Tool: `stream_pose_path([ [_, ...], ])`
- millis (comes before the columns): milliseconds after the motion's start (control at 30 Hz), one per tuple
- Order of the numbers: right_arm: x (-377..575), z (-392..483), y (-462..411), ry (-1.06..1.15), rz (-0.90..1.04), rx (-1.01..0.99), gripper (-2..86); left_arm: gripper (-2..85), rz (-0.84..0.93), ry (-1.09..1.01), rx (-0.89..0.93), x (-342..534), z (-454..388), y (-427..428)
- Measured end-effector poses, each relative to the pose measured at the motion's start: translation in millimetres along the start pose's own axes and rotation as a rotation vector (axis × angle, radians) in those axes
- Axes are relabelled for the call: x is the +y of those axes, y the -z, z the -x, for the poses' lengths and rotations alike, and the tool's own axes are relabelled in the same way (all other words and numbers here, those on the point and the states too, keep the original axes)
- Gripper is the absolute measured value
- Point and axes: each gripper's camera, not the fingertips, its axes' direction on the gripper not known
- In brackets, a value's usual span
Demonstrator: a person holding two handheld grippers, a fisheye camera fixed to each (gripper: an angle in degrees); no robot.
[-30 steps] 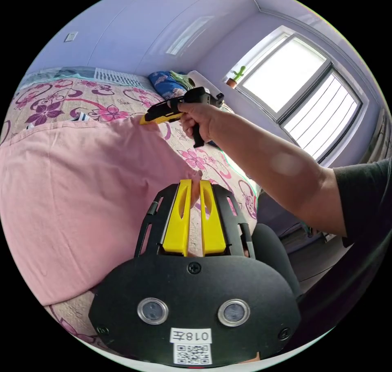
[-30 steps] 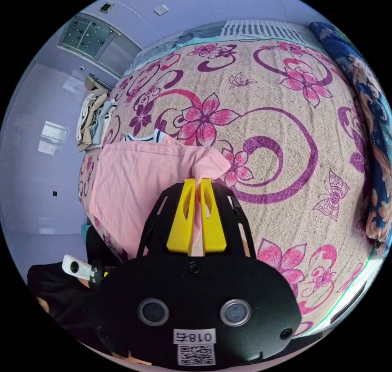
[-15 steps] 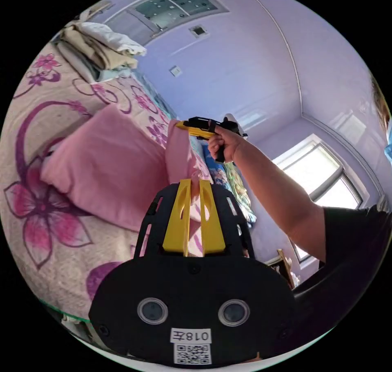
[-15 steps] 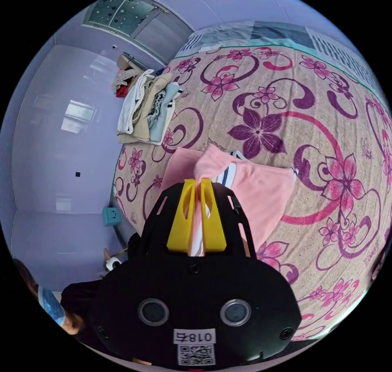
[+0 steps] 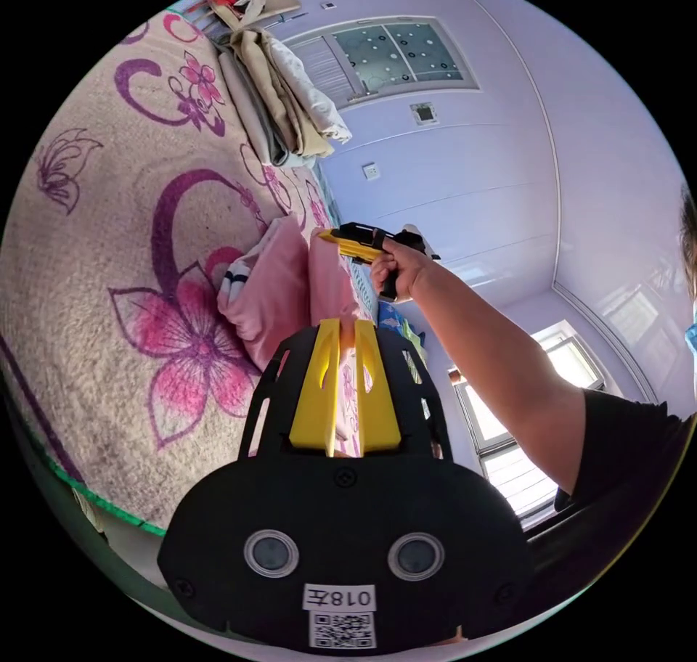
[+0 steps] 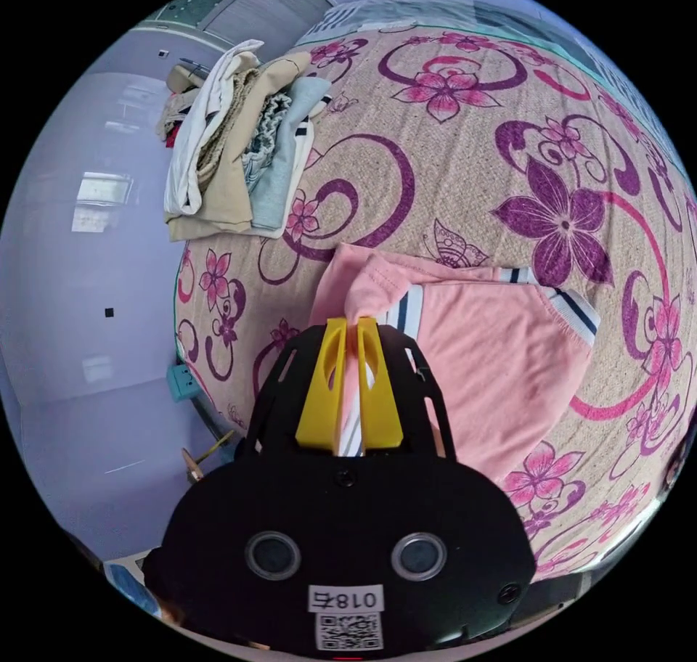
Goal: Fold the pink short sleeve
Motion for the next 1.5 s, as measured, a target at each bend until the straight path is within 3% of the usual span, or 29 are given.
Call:
stream_pose_path([
  [200,-11,32,-38,0.143,0.15,-0.15,15.8,3.7,-0.08,0.068,-0.096,1,34,33],
  [333,10,55,-8,0.304,0.101,-0.124,15.0,1.8,-0.172,-0.131,-0.137,-18,5,49],
  [433,48,47,17,0.346,-0.032,-0.073,13.2,-0.5,-0.043,-0.309,-0.076,-34,-27,10],
  [533,93,16,12,0.286,-0.105,-0.111,12.1,-0.9,0.257,-0.335,-0.046,-42,-32,-65],
  [600,125,-8,5,0.236,-0.182,-0.15,11.5,-0.9,0.319,-0.348,-0.118,-44,-23,-94],
  [700,178,-47,-9,0.141,-0.306,-0.197,10.8,-1.0,0.358,-0.366,-0.384,-58,4,-116],
  [800,217,-72,-29,0.108,-0.318,-0.223,10.6,-1.0,0.357,-0.218,-0.235,-78,33,-112],
  [900,258,-74,-30,0.201,-0.434,-0.316,9.6,-0.9,0.226,-0.221,-0.103,-91,22,-85],
  [1000,286,-59,-45,0.298,-0.418,-0.269,8.9,-0.9,0.137,-0.209,-0.095,-103,19,-59],
  [1167,296,-50,-98,0.294,-0.194,-0.051,9.1,0.8,0.342,-0.254,-0.288,-106,23,-90],
  [1333,329,-53,-81,0.305,-0.415,-0.004,8.6,7.6,0.336,-0.382,-0.478,-103,-3,-101],
  [1500,339,-79,-83,0.158,-0.473,0.091,13.6,13.8,0.451,-0.397,-0.47,-104,-1,-140],
])
